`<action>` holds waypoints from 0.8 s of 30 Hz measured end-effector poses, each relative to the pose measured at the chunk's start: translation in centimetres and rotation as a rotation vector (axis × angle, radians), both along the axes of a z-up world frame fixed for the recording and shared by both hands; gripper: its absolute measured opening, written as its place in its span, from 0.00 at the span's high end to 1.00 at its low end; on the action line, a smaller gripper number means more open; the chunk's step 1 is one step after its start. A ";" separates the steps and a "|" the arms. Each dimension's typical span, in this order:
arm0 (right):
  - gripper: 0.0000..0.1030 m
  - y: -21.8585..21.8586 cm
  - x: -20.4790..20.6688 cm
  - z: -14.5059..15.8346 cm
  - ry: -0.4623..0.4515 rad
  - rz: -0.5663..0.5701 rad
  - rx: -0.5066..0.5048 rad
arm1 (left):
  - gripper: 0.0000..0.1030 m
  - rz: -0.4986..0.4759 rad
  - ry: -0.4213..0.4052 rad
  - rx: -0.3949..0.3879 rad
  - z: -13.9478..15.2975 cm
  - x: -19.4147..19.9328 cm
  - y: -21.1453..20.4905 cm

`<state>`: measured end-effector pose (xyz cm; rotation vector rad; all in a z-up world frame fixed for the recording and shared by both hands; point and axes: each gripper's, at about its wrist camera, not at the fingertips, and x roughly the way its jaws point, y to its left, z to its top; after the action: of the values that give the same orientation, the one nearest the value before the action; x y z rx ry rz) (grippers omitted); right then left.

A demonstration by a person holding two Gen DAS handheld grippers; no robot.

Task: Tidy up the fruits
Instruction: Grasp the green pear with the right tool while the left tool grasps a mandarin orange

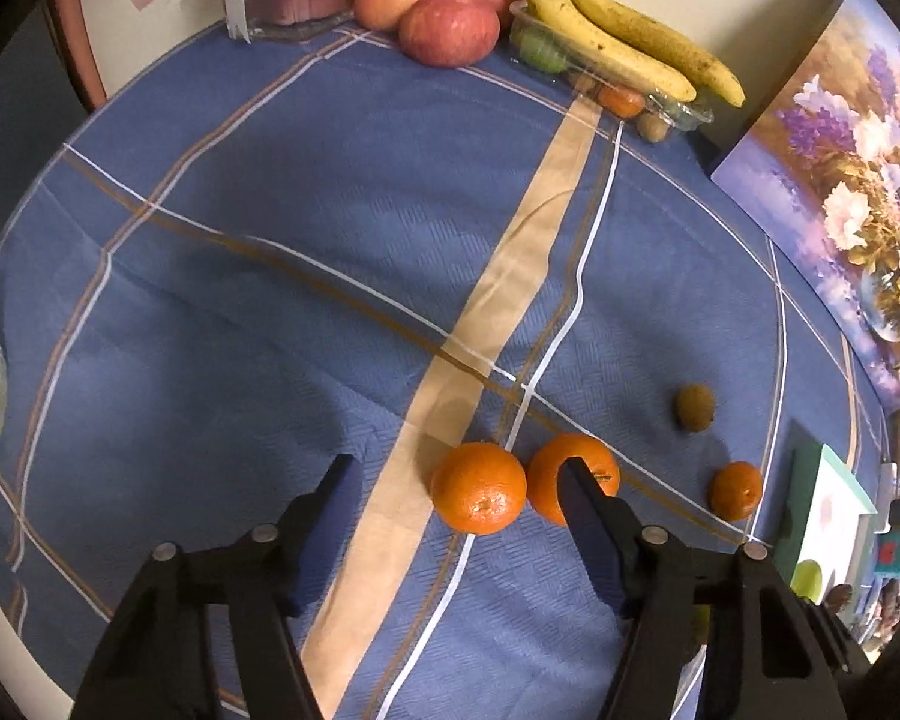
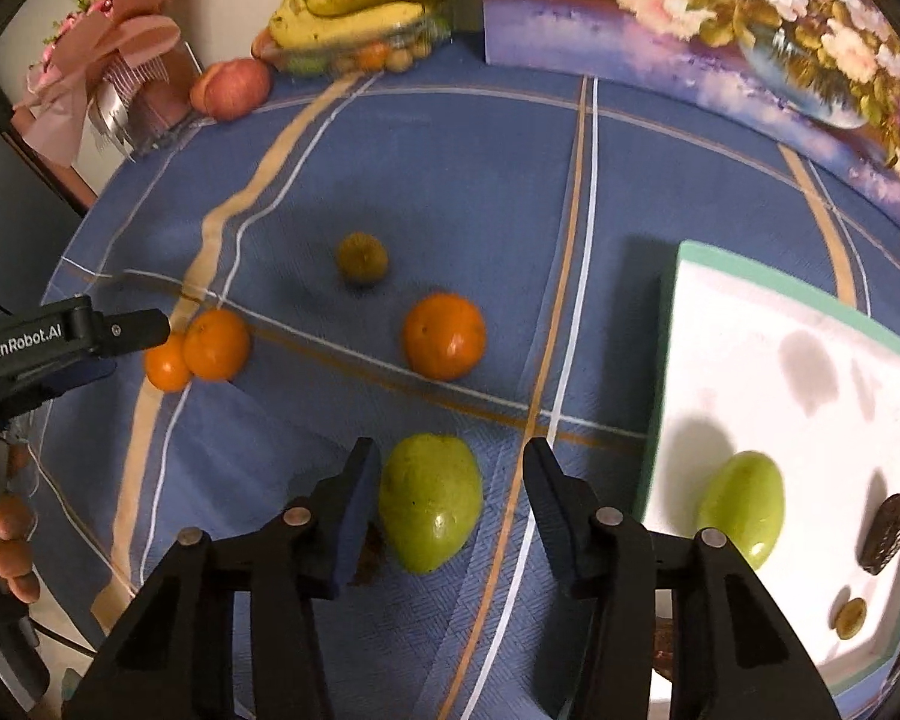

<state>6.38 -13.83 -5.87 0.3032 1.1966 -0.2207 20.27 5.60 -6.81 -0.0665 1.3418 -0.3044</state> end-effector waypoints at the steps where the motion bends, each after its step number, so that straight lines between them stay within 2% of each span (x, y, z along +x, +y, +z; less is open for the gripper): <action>1: 0.51 0.0 0.0 -0.2 -0.003 0.001 0.014 | 0.40 -0.002 0.005 0.001 -0.2 0.0 -0.1; 2: 0.51 0.0 0.1 -0.3 -0.002 0.002 0.020 | 0.47 -0.006 0.011 0.002 -0.4 0.0 -0.2; 8: 0.54 0.6 0.5 -0.6 0.011 0.026 -0.001 | 0.64 -0.011 0.026 -0.033 -0.6 0.0 -0.4; 12: 0.61 0.7 0.4 -1.0 0.020 0.029 0.009 | 0.66 -0.019 0.018 -0.023 -0.3 -0.2 -0.6; 18: 0.61 0.7 0.3 -0.8 0.002 0.028 0.024 | 0.66 -0.011 -0.012 -0.034 1.1 -0.3 -0.5; 24: 0.61 0.1 -1.1 1.2 -0.045 0.014 0.031 | 0.66 -0.008 -0.072 -0.042 3.6 -0.9 0.0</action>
<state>5.25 -13.73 -4.67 0.3253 1.1584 -0.1821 19.35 5.63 -3.22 -0.0846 1.2649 -0.3388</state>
